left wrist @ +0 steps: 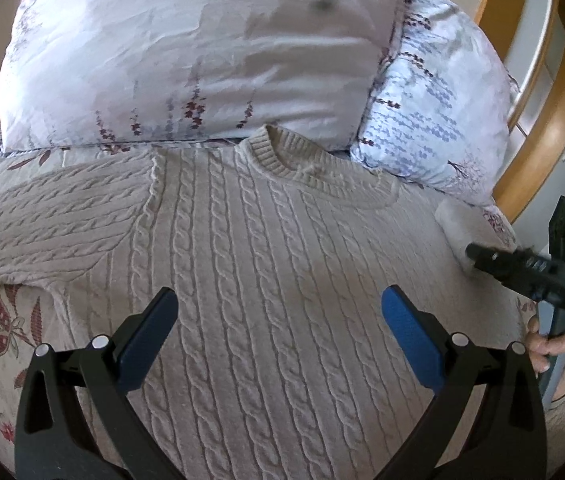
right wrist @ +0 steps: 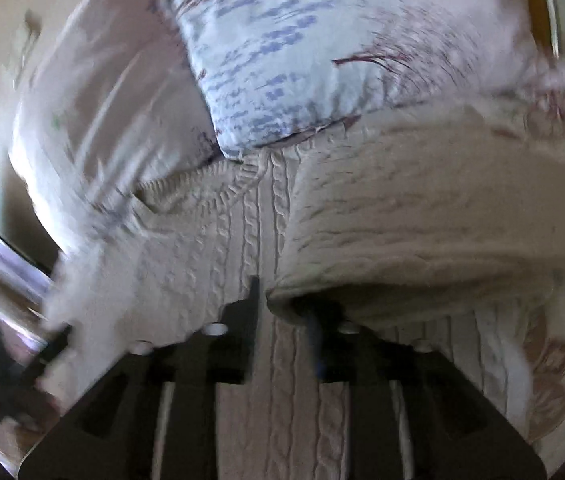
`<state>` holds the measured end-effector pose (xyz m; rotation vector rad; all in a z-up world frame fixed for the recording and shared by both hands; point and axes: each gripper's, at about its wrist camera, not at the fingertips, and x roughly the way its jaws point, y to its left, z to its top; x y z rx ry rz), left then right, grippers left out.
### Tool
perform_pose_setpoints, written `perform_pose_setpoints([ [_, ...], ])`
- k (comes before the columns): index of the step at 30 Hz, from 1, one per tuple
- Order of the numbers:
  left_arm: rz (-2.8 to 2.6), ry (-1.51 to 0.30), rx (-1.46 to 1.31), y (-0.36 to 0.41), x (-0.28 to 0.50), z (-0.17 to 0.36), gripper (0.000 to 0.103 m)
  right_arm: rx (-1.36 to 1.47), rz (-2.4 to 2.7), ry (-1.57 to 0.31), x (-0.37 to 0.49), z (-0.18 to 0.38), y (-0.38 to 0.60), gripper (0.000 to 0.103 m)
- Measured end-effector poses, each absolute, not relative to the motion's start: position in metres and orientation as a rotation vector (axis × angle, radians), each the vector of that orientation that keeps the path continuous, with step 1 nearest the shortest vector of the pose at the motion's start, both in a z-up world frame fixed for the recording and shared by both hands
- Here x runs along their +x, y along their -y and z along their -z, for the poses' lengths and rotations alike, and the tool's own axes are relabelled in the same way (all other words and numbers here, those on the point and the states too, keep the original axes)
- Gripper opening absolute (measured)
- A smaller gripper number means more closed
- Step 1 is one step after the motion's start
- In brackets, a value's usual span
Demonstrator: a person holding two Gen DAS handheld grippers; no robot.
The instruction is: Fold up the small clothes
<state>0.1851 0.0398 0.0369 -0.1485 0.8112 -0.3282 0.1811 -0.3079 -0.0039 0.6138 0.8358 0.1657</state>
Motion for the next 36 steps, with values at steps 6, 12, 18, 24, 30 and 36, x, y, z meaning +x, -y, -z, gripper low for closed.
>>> perform_pose_setpoints([
  [6, 0.35, -0.823, -0.157, -0.04, 0.186, -0.041, 0.101, 0.904, -0.065, -0.771, 0.172, 0.01, 0.361, 0.061],
  [12, 0.343, -0.825, -0.197, -0.053, 0.187, -0.045, 0.101, 0.868, 0.096, -0.711, 0.173, 0.005, 0.384, 0.027],
  [18, 0.347, -0.778, -0.257, -0.066, 0.182, -0.05, 0.101, 0.623, 0.053, -0.64, 0.181, -0.037, 0.345, 0.011],
  [24, 0.416, -0.772, -0.366, -0.071, 0.183, -0.052, 0.101, 0.409, -0.248, -0.671, 0.2, -0.069, 0.239, 0.011],
  [30, 0.472, -0.816, -0.536, -0.073, 0.192, -0.048, 0.101, 0.254, -0.445, -0.878, 0.209, -0.031, 0.158, 0.056],
  [36, 0.51, -0.91, -0.597, -0.045, 0.212, -0.039, 0.09, 0.492, -0.359, -0.805, 0.176, -0.043, 0.232, 0.062],
])
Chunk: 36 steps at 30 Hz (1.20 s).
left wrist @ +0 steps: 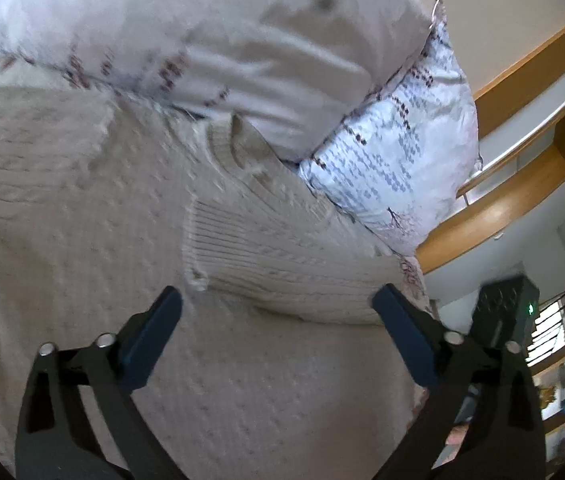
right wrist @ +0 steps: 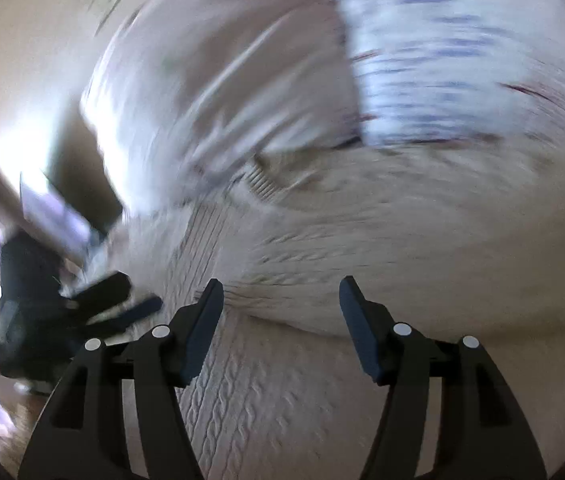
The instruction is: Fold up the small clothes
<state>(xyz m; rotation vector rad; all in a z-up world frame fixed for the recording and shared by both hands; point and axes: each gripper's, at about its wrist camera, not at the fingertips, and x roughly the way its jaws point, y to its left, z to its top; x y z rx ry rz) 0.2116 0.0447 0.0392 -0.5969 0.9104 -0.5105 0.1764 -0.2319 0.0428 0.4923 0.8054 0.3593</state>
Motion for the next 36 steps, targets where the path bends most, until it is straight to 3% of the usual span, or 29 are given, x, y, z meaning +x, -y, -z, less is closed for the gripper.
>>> perform_pose_setpoints([
  [4, 0.468, -0.994, -0.638, -0.031, 0.226, -0.025, 0.077, 0.826, -0.213, -0.775, 0.149, -0.035, 0.323, 0.061],
  [6, 0.435, -1.026, -0.666, -0.028, 0.23, -0.017, 0.074, 0.959, -0.143, -0.788, 0.139, -0.02, 0.359, 0.055],
  [9, 0.396, -1.022, -0.65, -0.024, 0.234, -0.014, 0.066, 1.006, -0.076, -0.819, 0.137, -0.004, 0.377, 0.051],
  [14, 0.346, -1.02, -0.639, -0.027, 0.244, -0.012, 0.036, 1.027, -0.029, -0.828, 0.14, 0.011, 0.385, 0.048],
  [16, 0.336, -1.022, -0.621, -0.027, 0.251, -0.01, 0.016, 1.012, 0.002, -0.811, 0.145, 0.011, 0.384, 0.044],
  [18, 0.342, -1.023, -0.627, -0.03, 0.256, -0.005, 0.007, 1.019, 0.021, -0.793, 0.149, 0.014, 0.386, 0.036],
  [21, 0.36, -1.003, -0.615, -0.033, 0.261, -0.008, 0.005, 0.994, 0.052, -0.77, 0.15, 0.014, 0.388, 0.017],
  [23, 0.368, -0.967, -0.596, -0.036, 0.261, -0.018, 0.004, 0.981, 0.033, -0.743, 0.147, 0.011, 0.386, 0.011],
  [28, 0.342, -0.842, -0.498, -0.047, 0.257, -0.042, 0.004, 0.927, 0.008, -0.704, 0.141, 0.0, 0.373, 0.009],
  [36, 0.33, -0.967, -0.486, -0.059, 0.249, -0.007, 0.004, 0.869, 0.065, -0.772, 0.141, 0.015, 0.361, 0.009],
])
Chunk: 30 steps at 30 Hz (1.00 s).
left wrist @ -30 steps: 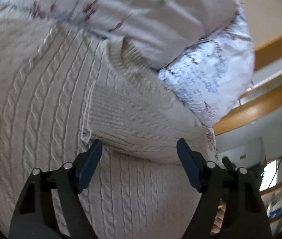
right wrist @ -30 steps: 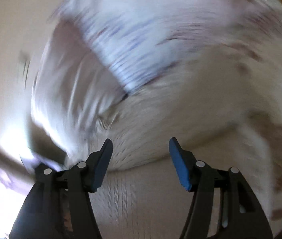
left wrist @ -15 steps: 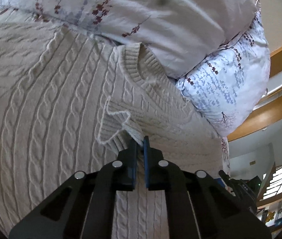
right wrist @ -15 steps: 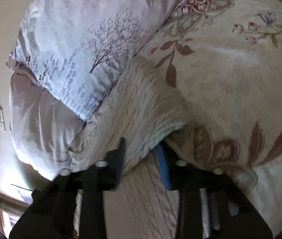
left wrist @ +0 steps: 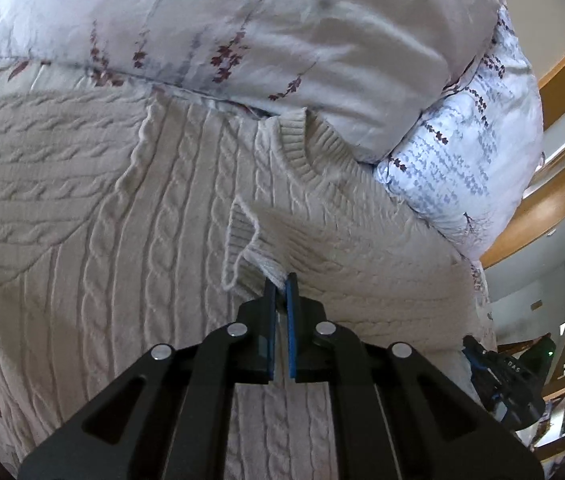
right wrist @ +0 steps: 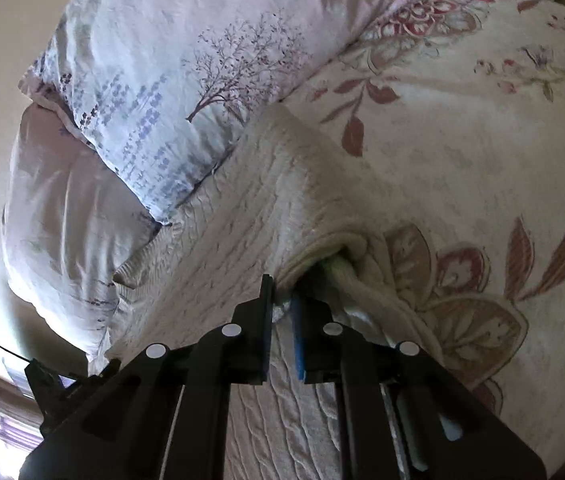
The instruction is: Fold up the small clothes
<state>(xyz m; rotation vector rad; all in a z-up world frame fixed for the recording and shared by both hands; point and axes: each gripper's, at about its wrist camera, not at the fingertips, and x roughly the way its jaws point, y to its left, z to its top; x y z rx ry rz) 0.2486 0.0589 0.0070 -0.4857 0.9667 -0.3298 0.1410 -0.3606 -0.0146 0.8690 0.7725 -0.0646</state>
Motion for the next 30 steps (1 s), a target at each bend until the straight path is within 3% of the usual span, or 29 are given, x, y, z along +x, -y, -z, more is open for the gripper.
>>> perform_pose_setpoints([
  [6, 0.331, -0.951, -0.502, -0.065, 0.243, -0.009, 0.005, 0.873, 0.053, -0.765, 0.135, 0.012, 0.361, 0.009],
  [9, 0.307, -0.969, -0.499, -0.07, 0.237, -0.009, 0.021, 0.904, 0.113, -0.758, 0.125, 0.01, 0.372, 0.013],
  [10, 0.288, -0.969, -0.508, -0.075, 0.235, -0.01, 0.038, 0.902, 0.138, -0.741, 0.121, 0.007, 0.375, 0.017],
  [12, 0.264, -0.957, -0.532, -0.088, 0.229, -0.015, 0.054, 0.881, 0.159, -0.697, 0.115, -0.002, 0.377, 0.041],
  [13, 0.26, -0.947, -0.543, -0.094, 0.226, -0.017, 0.056, 0.842, 0.159, -0.677, 0.114, -0.01, 0.373, 0.047],
  [14, 0.259, -0.935, -0.556, -0.103, 0.223, -0.021, 0.056, 0.814, 0.149, -0.668, 0.115, -0.015, 0.369, 0.055],
  [20, 0.228, -0.879, -0.608, -0.153, 0.197, -0.033, 0.056, 0.716, -0.048, -0.727, 0.135, -0.025, 0.328, 0.064],
  [30, -0.058, -0.821, -0.847, -0.266, 0.168, -0.016, 0.055, 0.624, -0.171, -0.806, 0.148, -0.01, 0.289, 0.069],
])
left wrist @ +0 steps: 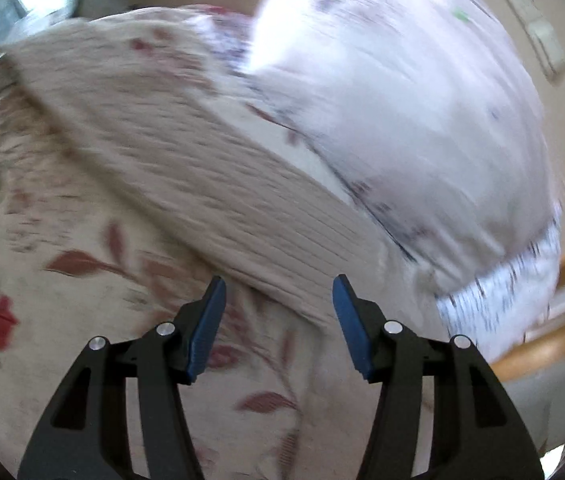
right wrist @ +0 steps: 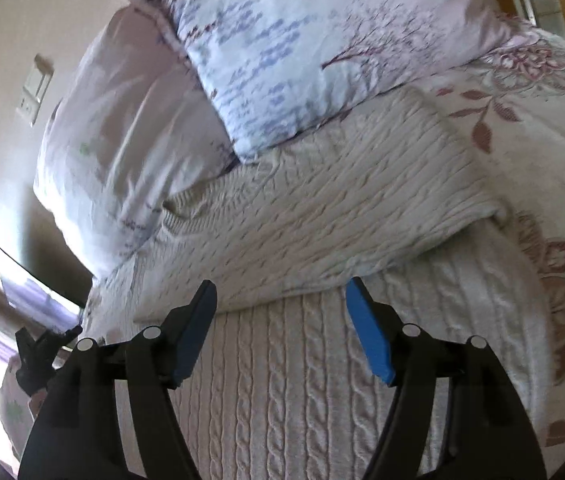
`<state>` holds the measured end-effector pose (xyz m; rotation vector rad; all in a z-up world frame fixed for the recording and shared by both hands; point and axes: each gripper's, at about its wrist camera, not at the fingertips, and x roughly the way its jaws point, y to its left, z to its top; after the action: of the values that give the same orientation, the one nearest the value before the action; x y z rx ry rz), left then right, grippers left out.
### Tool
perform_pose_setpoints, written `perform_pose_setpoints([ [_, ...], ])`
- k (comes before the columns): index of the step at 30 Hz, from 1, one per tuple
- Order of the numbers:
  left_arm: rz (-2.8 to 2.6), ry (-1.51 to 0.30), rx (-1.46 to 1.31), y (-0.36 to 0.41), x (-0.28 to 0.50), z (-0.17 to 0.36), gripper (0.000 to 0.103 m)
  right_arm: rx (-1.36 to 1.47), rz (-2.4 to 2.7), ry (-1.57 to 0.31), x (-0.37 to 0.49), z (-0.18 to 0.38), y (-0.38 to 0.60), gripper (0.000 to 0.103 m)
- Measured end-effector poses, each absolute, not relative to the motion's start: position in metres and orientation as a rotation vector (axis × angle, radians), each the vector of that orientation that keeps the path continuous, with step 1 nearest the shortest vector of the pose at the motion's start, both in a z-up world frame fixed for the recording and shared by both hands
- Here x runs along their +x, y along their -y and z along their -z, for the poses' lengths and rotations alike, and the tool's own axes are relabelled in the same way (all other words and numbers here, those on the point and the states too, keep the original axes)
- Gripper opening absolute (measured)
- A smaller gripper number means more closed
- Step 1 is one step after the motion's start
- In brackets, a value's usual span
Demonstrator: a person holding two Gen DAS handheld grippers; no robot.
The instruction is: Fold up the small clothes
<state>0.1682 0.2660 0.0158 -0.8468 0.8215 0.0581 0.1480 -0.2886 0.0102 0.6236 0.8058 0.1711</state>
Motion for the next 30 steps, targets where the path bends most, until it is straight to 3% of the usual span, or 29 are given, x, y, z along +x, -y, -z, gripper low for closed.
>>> perform_pose_setpoints([
  [12, -0.175, -0.691, -1.116, -0.333, 0.17, 0.012, 0.043, 0.587, -0.221, -0.791, 0.144, 0.002, 0.278, 0.071],
  [17, -0.199, -0.664, -1.169, -0.349, 0.173, 0.018, 0.025, 0.596, -0.249, -0.777, 0.142, 0.002, 0.279, 0.075],
  [19, -0.196, -0.655, -1.177, -0.349, 0.172, 0.018, 0.008, 0.606, -0.259, -0.773, 0.142, 0.002, 0.28, 0.075],
  [25, -0.029, -0.594, -1.077, -0.304, 0.182, -0.024, 0.007, 0.62, -0.278, -0.768, 0.142, 0.003, 0.28, 0.076],
  [30, 0.267, -0.586, -0.922, -0.206, 0.197, -0.065, 0.007, 0.632, -0.286, -0.76, 0.142, 0.004, 0.281, 0.077],
])
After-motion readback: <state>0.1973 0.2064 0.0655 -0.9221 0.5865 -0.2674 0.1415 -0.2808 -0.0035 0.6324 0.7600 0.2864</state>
